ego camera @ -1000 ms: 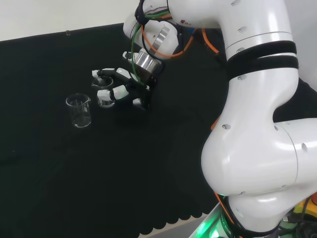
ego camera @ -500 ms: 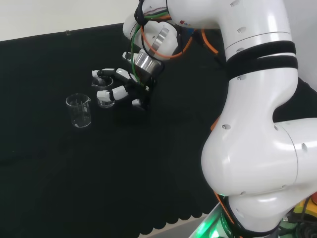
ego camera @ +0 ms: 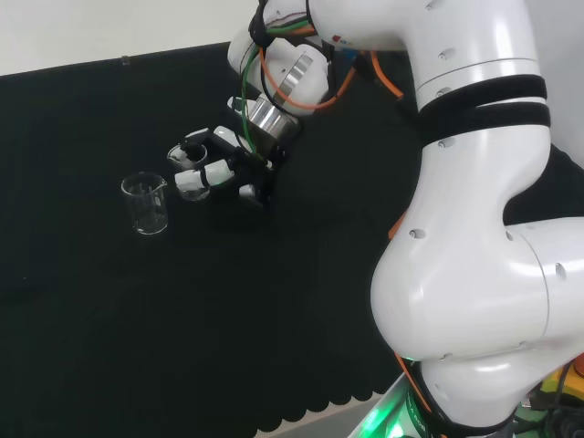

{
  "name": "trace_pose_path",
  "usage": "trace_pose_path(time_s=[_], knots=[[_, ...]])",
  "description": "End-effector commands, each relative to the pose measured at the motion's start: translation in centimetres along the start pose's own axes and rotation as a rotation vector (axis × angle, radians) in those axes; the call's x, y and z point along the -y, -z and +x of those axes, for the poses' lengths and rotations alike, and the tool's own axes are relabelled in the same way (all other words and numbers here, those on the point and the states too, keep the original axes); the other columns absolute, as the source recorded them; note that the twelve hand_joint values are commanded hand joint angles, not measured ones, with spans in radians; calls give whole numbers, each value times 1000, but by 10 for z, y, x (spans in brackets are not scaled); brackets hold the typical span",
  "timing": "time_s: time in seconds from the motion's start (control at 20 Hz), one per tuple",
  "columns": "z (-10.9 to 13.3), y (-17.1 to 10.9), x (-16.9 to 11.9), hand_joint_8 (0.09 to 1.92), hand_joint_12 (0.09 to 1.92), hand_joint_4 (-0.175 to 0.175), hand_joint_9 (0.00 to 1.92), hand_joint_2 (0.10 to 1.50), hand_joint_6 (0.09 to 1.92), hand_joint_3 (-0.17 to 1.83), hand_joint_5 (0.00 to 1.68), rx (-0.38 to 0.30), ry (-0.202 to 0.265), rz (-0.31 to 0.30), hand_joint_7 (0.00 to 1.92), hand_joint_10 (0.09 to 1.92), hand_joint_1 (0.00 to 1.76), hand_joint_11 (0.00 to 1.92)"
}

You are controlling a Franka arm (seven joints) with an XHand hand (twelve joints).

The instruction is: Pick up the beaker on the right.

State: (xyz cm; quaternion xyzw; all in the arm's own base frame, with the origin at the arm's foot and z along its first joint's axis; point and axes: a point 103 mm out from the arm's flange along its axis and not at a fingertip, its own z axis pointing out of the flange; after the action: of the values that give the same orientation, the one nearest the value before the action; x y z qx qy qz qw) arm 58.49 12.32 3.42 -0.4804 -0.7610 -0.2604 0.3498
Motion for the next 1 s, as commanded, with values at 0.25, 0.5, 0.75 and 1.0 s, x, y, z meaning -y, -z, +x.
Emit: trace_pose_path(time_s=[0.25, 0.5, 0.75, 1.0], knots=[[22, 31, -1, 180, 898, 109, 1506, 787, 414, 360, 1354, 143, 0, -65, 1635, 207, 1147, 1114], [29, 48, 6, 118, 791, 89, 1628, 769, 349, 376, 1390, 237, 2, -24, 1771, 140, 1158, 1293], [34, 61, 16, 108, 785, 94, 1642, 765, 337, 381, 1397, 276, 5, 24, 1786, 128, 1159, 1310], [43, 73, 27, 106, 785, 98, 1645, 762, 334, 383, 1400, 301, 10, 67, 1792, 126, 1159, 1315]])
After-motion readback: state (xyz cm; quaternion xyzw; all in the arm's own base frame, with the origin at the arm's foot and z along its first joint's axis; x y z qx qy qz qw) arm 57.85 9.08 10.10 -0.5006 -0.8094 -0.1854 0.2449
